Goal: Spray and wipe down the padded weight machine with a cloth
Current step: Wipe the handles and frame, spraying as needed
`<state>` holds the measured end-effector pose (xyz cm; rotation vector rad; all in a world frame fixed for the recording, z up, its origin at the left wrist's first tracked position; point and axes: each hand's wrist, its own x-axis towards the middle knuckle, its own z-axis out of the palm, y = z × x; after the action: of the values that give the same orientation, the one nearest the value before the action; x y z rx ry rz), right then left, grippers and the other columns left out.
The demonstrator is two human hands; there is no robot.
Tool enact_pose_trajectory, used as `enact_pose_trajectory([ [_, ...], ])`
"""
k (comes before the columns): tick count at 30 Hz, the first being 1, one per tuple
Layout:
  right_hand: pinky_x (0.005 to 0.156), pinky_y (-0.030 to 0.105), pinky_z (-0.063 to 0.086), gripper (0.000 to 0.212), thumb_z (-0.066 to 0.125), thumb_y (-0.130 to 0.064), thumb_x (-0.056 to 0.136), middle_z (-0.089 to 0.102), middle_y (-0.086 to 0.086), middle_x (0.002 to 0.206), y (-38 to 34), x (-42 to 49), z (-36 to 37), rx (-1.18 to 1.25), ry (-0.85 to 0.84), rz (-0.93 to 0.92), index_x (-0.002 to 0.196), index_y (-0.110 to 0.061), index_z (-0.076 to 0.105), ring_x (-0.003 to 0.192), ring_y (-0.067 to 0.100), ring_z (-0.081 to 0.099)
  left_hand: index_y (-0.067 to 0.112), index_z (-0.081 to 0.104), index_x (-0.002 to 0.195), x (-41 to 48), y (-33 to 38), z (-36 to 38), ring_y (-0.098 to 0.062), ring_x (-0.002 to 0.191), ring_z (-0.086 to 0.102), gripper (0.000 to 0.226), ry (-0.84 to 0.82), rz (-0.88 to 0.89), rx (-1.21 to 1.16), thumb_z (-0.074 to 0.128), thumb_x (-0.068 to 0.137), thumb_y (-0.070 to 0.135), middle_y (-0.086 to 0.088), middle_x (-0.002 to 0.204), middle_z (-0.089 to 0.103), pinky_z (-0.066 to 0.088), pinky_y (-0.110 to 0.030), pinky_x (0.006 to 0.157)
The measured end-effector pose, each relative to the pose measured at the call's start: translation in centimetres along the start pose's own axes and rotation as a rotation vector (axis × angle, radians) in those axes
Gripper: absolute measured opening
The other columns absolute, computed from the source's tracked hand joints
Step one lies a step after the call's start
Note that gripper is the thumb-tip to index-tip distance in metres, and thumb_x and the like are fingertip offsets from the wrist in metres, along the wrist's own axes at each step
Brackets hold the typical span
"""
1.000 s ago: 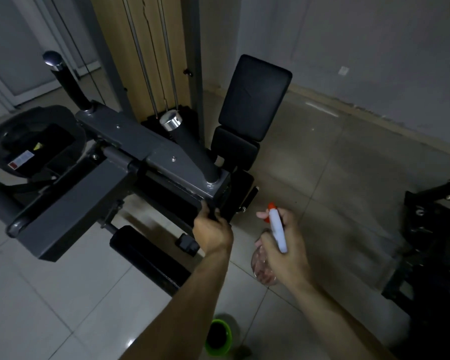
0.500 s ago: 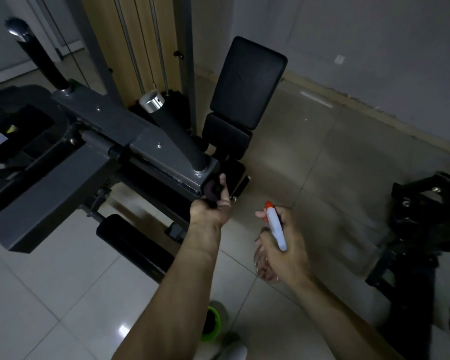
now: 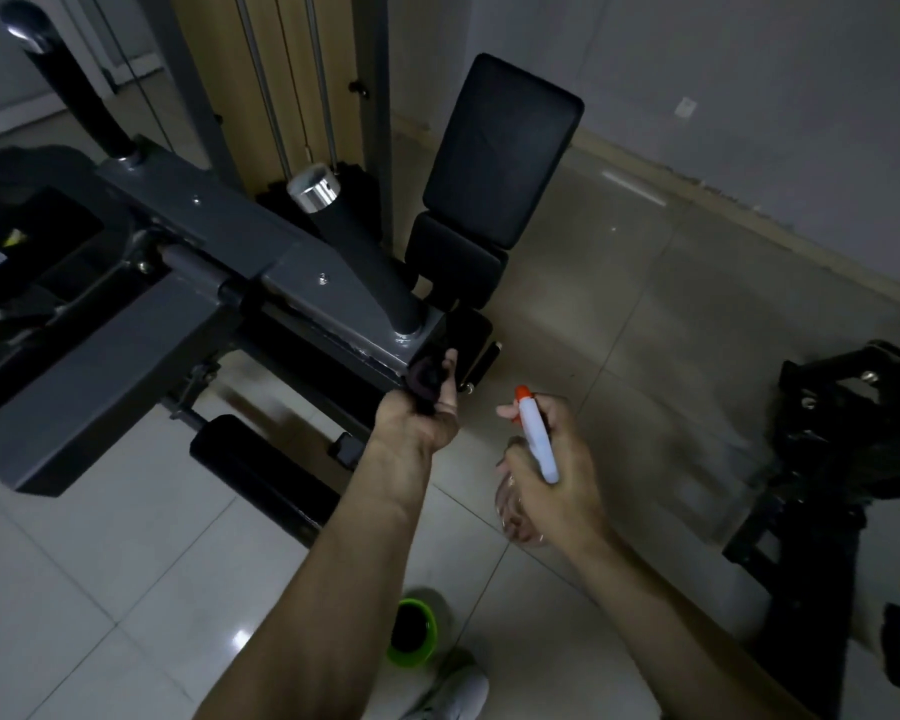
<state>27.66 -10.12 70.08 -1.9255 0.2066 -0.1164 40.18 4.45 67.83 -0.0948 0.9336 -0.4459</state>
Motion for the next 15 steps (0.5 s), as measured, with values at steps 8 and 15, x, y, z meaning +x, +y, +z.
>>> enact_pose_trajectory([
  [8,0.071,0.050,0.060,0.047,0.057,0.003,0.093,0.068,-0.003,0.104,-1.9,1.2,3.2,0.002,-0.039,-0.038,0.119,-0.037,0.056,0.078,0.031,0.068,0.010,0.055,0.139,-3.1,3.9,-5.0,-0.028,0.091,0.069,0.039,0.115,0.187,0.287,0.033,0.110,0.024,-0.016,0.112,0.069,0.055,-0.028,0.047],
  [15,0.069,0.046,0.060,0.042,0.056,0.005,0.093,0.069,-0.007,0.108,-2.3,1.8,4.5,-0.025,-0.055,-0.065,0.123,-0.024,0.057,0.078,0.028,0.067,-0.001,0.062,0.127,-0.1,1.8,0.8,-0.030,0.120,0.062,0.036,0.165,0.074,0.253,0.036,0.107,0.013,-0.017,0.120,0.066,0.051,-0.034,0.102],
])
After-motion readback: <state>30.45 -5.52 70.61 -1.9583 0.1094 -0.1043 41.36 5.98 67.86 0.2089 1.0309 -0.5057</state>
